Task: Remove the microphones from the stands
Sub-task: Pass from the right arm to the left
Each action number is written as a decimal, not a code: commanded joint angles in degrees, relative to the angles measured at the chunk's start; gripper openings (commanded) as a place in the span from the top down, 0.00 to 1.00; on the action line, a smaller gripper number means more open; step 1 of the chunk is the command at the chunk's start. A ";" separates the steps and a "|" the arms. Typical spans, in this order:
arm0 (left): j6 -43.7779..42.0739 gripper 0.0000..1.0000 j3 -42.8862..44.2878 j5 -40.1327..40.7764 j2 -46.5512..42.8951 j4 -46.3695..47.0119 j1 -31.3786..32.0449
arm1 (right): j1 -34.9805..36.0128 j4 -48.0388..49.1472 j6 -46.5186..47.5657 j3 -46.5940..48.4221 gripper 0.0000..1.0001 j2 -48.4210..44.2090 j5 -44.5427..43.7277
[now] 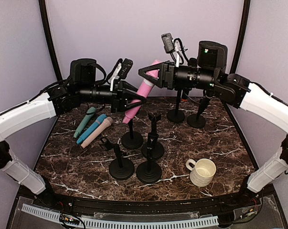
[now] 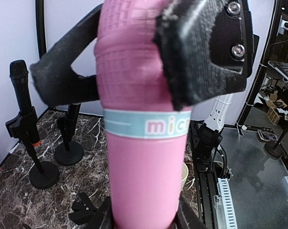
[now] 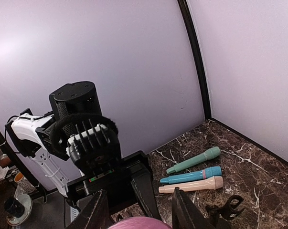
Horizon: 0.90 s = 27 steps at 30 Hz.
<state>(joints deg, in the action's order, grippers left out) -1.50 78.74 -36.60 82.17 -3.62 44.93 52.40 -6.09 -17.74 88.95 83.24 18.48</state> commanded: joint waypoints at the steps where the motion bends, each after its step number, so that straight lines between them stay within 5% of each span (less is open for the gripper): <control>1: 1.23 0.67 1.77 -0.83 -0.38 0.33 0.34 | 0.77 1.79 1.67 1.95 0.79 0.25 0.63; 7: 2.87 0.78 1.24 0.29 -0.65 0.09 0.34 | 0.77 2.02 2.18 1.13 0.69 -0.03 -0.64; 11: 3.28 0.81 0.24 4.72 -2.04 -1.50 0.27 | 0.77 3.18 2.31 -0.78 0.36 -1.51 -4.43; 14: 2.16 0.85 -0.28 13.07 -4.48 -5.20 0.16 | 0.69 3.85 2.26 -3.08 0.22 -4.02 -10.79; 27: -3.11 0.86 -6.91 30.08 -7.70 -27.30 -13.57 | -9.24 -0.16 -4.68 -15.70 0.15 -16.65 -26.47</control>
<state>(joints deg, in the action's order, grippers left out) -1.74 76.20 -13.21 73.06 -20.84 32.91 45.93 -5.30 -19.31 76.09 68.82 -2.98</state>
